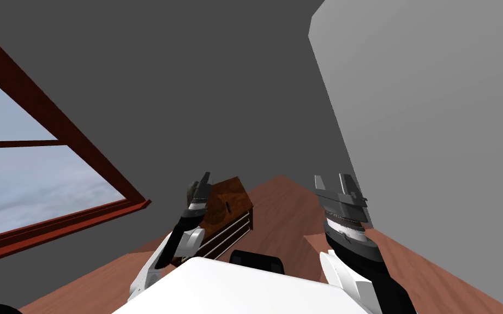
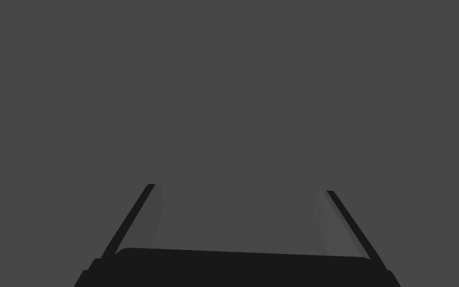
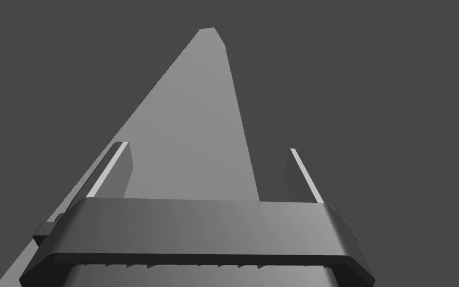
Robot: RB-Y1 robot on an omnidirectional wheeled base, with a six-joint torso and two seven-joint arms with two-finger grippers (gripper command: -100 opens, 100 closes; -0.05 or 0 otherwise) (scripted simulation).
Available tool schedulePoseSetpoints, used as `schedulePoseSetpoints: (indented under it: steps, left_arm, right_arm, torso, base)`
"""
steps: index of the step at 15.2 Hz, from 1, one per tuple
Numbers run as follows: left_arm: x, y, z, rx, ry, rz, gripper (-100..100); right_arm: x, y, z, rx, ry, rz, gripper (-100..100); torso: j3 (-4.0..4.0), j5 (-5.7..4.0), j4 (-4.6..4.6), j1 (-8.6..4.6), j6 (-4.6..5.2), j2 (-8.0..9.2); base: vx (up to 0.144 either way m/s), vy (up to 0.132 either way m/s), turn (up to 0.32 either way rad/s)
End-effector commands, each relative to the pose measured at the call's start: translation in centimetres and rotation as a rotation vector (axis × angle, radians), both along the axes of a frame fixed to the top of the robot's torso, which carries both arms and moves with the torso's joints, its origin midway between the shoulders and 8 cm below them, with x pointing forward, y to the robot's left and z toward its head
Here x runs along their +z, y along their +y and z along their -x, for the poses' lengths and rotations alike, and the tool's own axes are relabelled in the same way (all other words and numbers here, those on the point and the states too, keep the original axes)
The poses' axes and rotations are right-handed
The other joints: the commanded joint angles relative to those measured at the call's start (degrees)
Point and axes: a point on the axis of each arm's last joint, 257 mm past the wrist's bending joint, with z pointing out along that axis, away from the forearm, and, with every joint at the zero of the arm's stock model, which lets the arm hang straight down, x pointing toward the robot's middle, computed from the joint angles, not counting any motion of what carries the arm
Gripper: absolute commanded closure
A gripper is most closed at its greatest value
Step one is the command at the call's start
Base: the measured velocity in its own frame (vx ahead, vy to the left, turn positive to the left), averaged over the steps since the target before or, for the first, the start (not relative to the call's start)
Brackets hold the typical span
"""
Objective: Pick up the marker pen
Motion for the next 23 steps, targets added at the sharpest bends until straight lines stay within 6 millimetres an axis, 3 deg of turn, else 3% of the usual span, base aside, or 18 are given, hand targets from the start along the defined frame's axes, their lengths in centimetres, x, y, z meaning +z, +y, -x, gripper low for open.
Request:
schedulePoseSetpoints:
  steps: [1, 2, 3, 4, 5, 6, 7, 10, 12, 13, 16, 17, 19, 20, 23]
  left_arm:
    - [-1.4, 0.4, -1.0, 0.000, 0.048, -0.012, -100]
    - [-3.3, 0.9, -2.0, 0.002, 0.105, -0.021, -100]
    - [-3.3, 0.9, -2.0, 0.002, 0.106, -0.021, -100]
    - [-5.2, 1.4, -3.0, 0.006, 0.164, -0.029, -100]
    - [-5.3, 1.5, -3.0, 0.007, 0.167, -0.029, -100]
    - [-7.3, 2.1, -3.9, 0.012, 0.225, -0.037, -100]
    - [-7.6, 2.2, -4.0, 0.014, 0.233, -0.037, -100]
    - [-11.6, 3.6, -5.6, 0.028, 0.352, -0.052, -100]
    - [-12.6, 3.9, -5.7, 0.033, 0.375, -0.050, -100]
    - [-14.6, 4.7, -6.3, 0.041, 0.439, -0.057, -100]
    - [-17.8, 5.9, -6.8, 0.056, 0.524, -0.062, -100]
    - [-18.0, 6.0, -6.7, 0.058, 0.529, -0.061, -100]
    - [-20.6, 7.1, -7.1, 0.070, 0.604, -0.066, -100]
    - [-20.8, 7.2, -7.0, 0.072, 0.609, -0.066, -100]
    - [-24.8, 9.0, -7.4, 0.090, 0.728, -0.076, -100]
  right_arm:
    - [0.0, 0.0, 0.0, 0.000, 0.000, 0.000, 0]
    - [0.0, 0.0, 0.0, 0.000, 0.000, 0.000, 0]
    - [0.0, 0.0, 0.0, 0.000, 0.000, 0.000, 0]
    - [0.0, 0.0, 0.0, 0.000, 0.000, 0.000, 0]
    - [0.0, 0.0, 0.0, 0.000, 0.000, 0.000, 0]
    - [0.0, 0.0, 0.0, 0.000, 0.000, 0.000, 0]
    - [0.0, 0.0, 0.0, 0.000, 0.000, 0.000, 0]
    - [0.0, 0.0, 0.0, 0.000, 0.000, 0.000, 0]
    - [0.0, 0.0, 0.0, 0.000, 0.000, 0.000, 0]
    - [0.0, 0.0, 0.0, 0.000, 0.000, 0.000, 0]
    - [0.0, 0.0, 0.0, 0.000, 0.000, 0.000, 0]
    - [0.0, 0.0, 0.0, 0.000, 0.000, 0.000, 0]
    - [0.0, 0.0, 0.0, 0.000, 0.000, 0.000, 0]
    - [0.0, 0.0, 0.0, 0.000, 0.000, 0.000, 0]
    - [0.0, 0.0, 0.0, 0.000, 0.000, 0.000, 0]
  torso:
    - [0.00, 0.00, 0.00, 0.00, 0.00, 0.00]
    - [0.00, 0.00, 0.00, 0.00, -0.01, 0.00]
    - [0.00, 0.00, 0.00, -0.01, 0.01, -0.01]
    - [0.00, 0.00, 0.00, 0.00, -0.01, -0.01]
    - [-0.01, 0.00, 0.00, 0.00, 0.00, -0.01]
    - [0.00, 0.00, 0.00, 0.00, -0.01, -0.01]
    - [0.00, 0.00, 0.00, 0.00, 0.00, -0.01]
    - [-0.02, 0.00, -0.01, 0.00, 0.00, -0.03]
    - [-0.02, 0.00, -0.01, 0.00, 0.00, -0.03]
    - [-0.01, 0.00, 0.00, 0.00, -0.03, -0.01]
    - [-0.01, -0.01, 0.00, -0.01, 0.01, -0.01]
    - [-0.01, 0.00, 0.00, 0.00, 0.00, -0.02]
    - [-0.01, 0.00, 0.00, -0.01, 0.01, -0.02]
    - [-0.01, 0.00, -0.01, -0.01, -0.01, -0.02]
    - [-0.01, 0.00, -0.01, -0.01, -0.01, -0.02]
  base:
    - [0.011, 0.010, -0.092]
    - [0.011, 0.011, -0.137]
    - [0.010, 0.012, -0.112]
    - [0.011, 0.011, -0.134]
    - [0.010, 0.013, -0.119]
    - [0.011, 0.013, -0.155]
    - [0.010, 0.013, -0.129]
    - [0.013, 0.014, -0.165]
    - [0.012, 0.015, -0.094]
    - [0.009, 0.009, -0.106]
    - [0.011, 0.014, -0.175]
    - [0.009, 0.018, -0.049]
    - [0.011, 0.011, -0.143]
    - [0.008, 0.012, -0.054]
    - [0.012, 0.013, -0.174]
